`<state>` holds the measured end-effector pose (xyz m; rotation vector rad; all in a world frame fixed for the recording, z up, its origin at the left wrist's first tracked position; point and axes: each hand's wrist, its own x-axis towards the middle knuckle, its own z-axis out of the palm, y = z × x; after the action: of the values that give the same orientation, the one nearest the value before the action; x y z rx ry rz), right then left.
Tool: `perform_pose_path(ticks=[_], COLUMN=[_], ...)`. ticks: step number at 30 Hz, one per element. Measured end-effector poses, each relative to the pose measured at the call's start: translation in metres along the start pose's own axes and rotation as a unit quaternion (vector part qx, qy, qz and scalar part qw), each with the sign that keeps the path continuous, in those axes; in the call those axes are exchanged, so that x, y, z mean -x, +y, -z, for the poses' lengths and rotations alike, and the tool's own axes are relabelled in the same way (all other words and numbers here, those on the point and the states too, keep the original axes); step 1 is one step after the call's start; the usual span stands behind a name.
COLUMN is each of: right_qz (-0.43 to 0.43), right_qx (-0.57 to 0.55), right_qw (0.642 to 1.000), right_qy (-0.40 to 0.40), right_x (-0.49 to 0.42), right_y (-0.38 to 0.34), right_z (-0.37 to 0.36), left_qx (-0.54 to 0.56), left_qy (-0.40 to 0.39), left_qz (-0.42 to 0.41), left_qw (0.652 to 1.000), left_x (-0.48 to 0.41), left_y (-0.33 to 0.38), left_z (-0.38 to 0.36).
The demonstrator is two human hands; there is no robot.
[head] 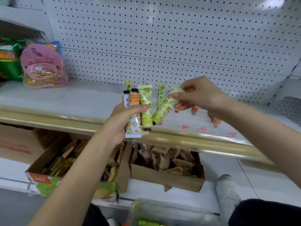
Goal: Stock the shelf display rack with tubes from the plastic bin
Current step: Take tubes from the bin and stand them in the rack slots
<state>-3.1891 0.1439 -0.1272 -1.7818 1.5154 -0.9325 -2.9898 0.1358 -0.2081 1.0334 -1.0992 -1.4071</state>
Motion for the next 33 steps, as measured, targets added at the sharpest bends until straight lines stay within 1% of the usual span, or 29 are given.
perform_pose_path(ticks=[2, 6, 9, 11, 14, 18, 22, 26, 33], right_qz=[-0.015, -0.026, -0.023, -0.02, -0.002, -0.008, -0.024, -0.03, -0.047], right_qx=[0.016, 0.105, 0.178, 0.243, 0.307, 0.299, 0.292, 0.293, 0.223], right_qw=[1.0, 0.994, 0.983, 0.969, 0.952, 0.953, 0.954, 0.952, 0.963], right_qy=[-0.012, -0.029, -0.032, -0.027, 0.003, 0.044, 0.058, 0.087, 0.145], right_x=[-0.016, -0.047, -0.068, -0.08, -0.096, -0.112, -0.126, -0.137, -0.153], right_y=[-0.002, -0.004, -0.009, -0.011, -0.013, -0.016, -0.009, -0.001, 0.019], right_z=[0.01, 0.025, 0.032, 0.034, 0.034, 0.032, 0.03, 0.026, 0.018], left_qx=[-0.019, -0.038, -0.003, 0.02, 0.04, 0.018, 0.047, 0.048, 0.041], left_qy=[-0.004, -0.005, -0.002, -0.012, -0.022, -0.018, -0.016, -0.013, -0.012], left_qz=[-0.009, -0.012, -0.013, -0.012, 0.0, -0.005, -0.012, -0.008, -0.003], left_qw=[1.0, 0.999, 1.0, 1.0, 0.999, 1.0, 0.999, 0.999, 0.999], left_x=[-0.016, -0.048, -0.061, -0.062, -0.06, -0.061, -0.063, -0.07, -0.075], left_y=[0.002, 0.001, -0.002, -0.009, -0.02, -0.021, -0.02, -0.024, -0.026], left_z=[0.003, -0.001, -0.005, -0.006, -0.006, -0.002, 0.002, 0.005, 0.003])
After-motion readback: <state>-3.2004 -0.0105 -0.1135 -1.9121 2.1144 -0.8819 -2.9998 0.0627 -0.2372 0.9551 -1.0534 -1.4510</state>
